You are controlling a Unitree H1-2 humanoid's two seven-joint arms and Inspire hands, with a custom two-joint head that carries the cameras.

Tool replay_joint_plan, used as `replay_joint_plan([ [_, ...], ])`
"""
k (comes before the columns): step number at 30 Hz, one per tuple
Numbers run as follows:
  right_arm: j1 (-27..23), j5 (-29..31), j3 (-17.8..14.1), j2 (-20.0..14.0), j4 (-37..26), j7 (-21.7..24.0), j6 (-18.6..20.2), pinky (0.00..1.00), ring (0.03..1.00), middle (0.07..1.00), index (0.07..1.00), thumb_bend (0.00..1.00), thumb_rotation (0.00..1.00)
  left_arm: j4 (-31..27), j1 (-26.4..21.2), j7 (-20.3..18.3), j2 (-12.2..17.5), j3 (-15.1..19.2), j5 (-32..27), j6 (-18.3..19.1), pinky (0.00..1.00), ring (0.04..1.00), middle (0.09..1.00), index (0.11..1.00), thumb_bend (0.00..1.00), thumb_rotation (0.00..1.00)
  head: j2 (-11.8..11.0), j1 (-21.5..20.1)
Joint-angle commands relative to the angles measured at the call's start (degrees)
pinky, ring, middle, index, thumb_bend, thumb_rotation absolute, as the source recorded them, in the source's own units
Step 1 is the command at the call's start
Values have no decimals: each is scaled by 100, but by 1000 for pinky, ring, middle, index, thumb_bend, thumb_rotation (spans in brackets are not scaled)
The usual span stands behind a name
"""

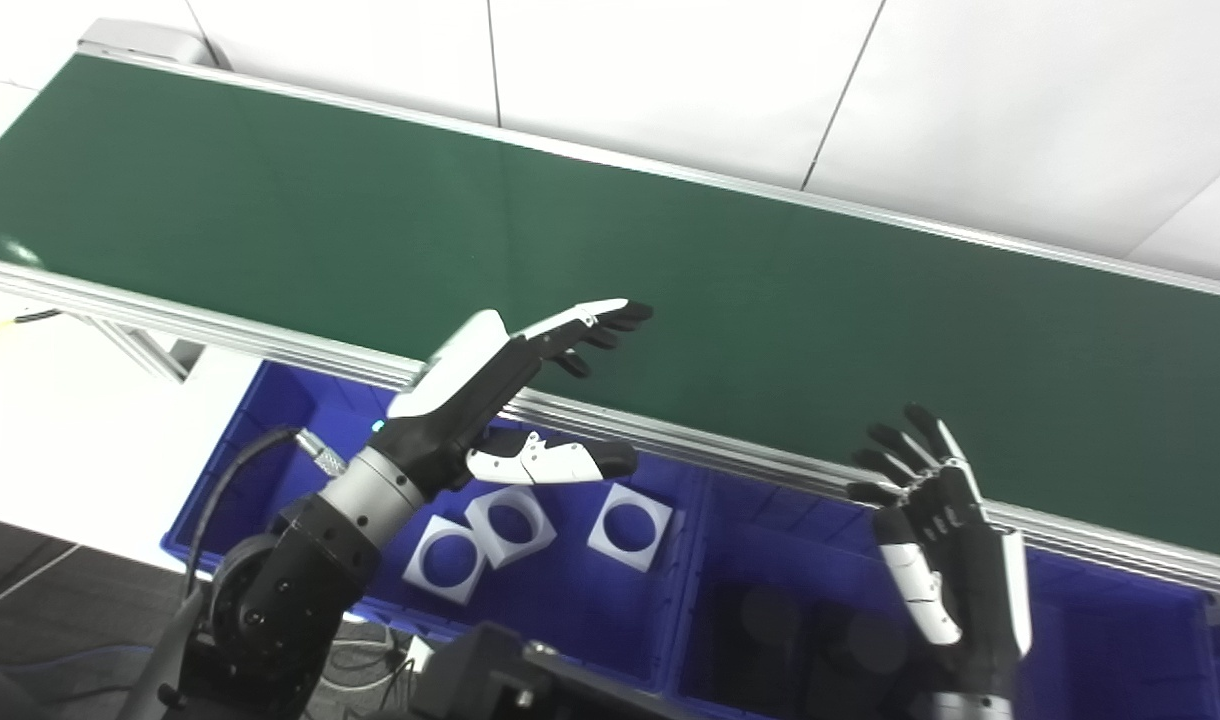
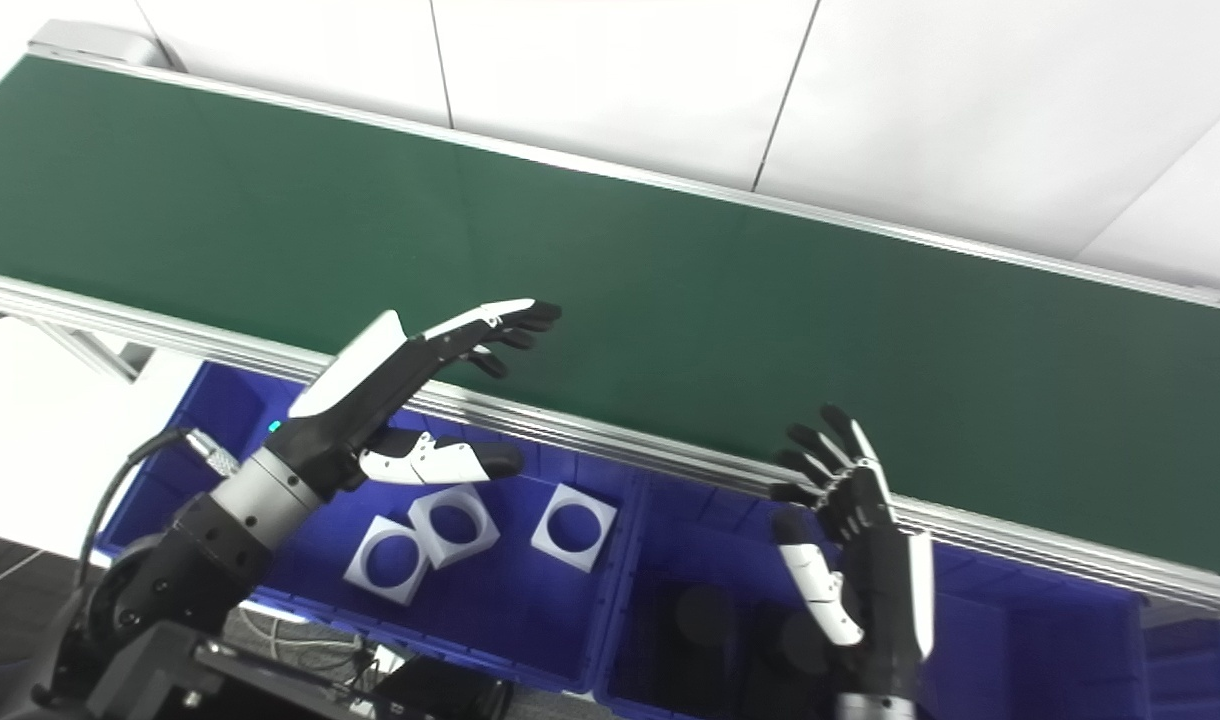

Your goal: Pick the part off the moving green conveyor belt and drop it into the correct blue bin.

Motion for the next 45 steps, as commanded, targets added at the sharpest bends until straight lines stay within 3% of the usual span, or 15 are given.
replay_joint_plan([
  [1,6,2,39,85,-99,-1,-350,626,754,813,899,693,672,35,-49,180,-54,-62,-220,-305,710,832,881,900,777,882,5,6],
  [11,18,-353,155,251,43,-139,-500,643,773,823,901,653,652,1645,-322,536,-493,-284,-1242,-1402,781,830,855,885,804,868,-128,-714],
  [19,73,-838,193,474,188,-435,-603,675,790,830,894,626,635,2903,-552,390,-600,-323,-2196,-1953,784,807,835,871,750,911,-153,-1501],
  [24,28,-1156,229,564,292,-636,-640,683,796,835,893,602,662,3477,-694,396,-569,-254,-2432,-2386,761,792,828,864,769,904,-40,-1832],
  [31,-90,-1313,262,611,432,-760,-661,697,800,840,889,609,677,3846,-836,375,-509,-161,-2622,-2640,765,801,829,869,799,869,46,-2140],
  [45,-91,-1216,265,567,403,-737,-585,681,786,830,878,635,671,3820,-741,384,-493,-136,-2747,-2765,766,795,822,860,765,812,83,-2009],
])
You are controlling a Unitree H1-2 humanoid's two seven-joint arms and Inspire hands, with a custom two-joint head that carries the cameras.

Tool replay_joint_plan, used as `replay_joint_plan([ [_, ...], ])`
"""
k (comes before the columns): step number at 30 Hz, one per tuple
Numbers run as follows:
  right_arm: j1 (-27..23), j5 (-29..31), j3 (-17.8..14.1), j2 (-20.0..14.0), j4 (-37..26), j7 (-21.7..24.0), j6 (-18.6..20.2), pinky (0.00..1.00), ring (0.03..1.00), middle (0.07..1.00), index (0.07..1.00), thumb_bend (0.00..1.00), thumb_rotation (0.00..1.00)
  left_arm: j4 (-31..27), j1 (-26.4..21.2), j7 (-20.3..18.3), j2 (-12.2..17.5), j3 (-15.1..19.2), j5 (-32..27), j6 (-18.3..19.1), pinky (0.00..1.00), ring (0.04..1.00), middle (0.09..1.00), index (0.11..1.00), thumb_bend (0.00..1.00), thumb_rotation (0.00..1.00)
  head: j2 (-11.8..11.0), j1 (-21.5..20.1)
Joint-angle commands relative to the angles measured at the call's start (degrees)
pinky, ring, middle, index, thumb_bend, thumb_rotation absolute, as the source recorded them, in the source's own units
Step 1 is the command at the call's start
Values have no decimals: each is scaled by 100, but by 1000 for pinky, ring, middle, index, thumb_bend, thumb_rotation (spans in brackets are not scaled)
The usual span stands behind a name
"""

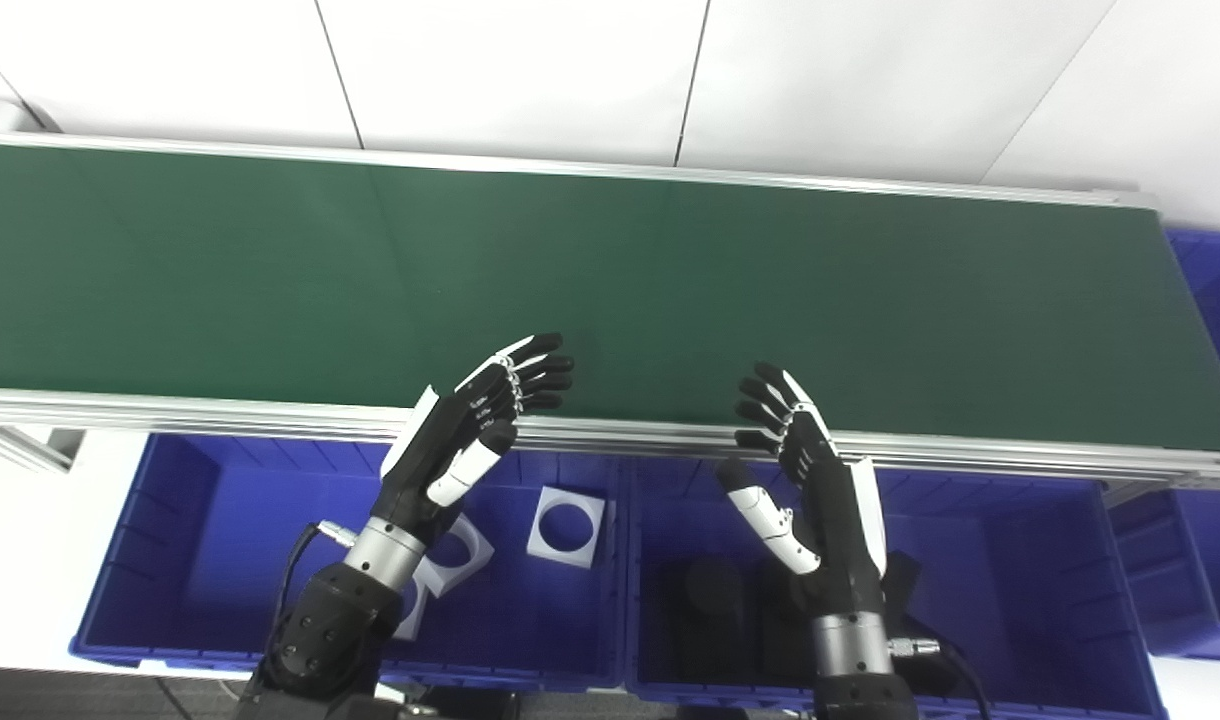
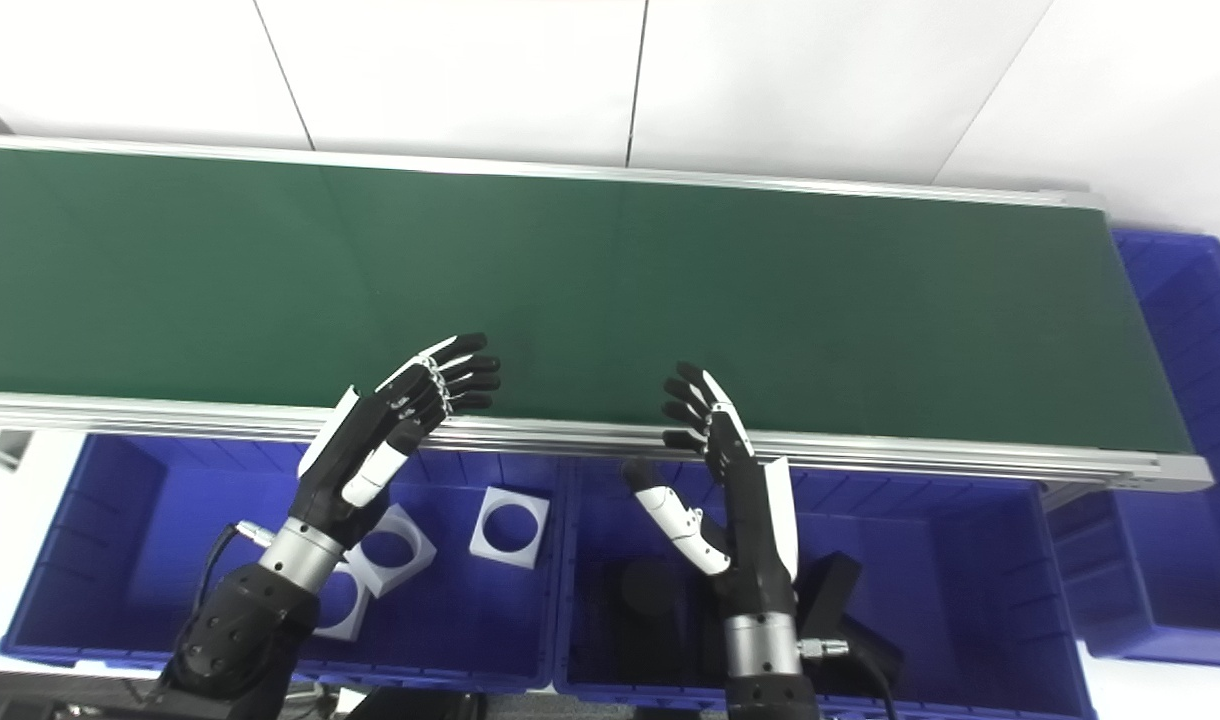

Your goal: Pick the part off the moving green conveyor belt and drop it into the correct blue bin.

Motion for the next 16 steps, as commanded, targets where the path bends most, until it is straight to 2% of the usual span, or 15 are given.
replay_joint_plan([
  [1,-12,57,28,29,-167,-22,-265,677,783,828,876,629,669,-199,25,-20,6,19,-57,-249,766,796,822,859,764,810,1,40],
  [10,64,206,50,-53,-257,81,-254,656,759,812,864,629,697,-320,190,80,-38,16,162,-440,759,788,811,840,751,809,-40,290],
  [16,223,265,110,-163,-471,138,-183,651,757,813,868,636,701,-646,477,60,-49,-42,113,-351,769,795,816,850,780,780,-52,405],
])
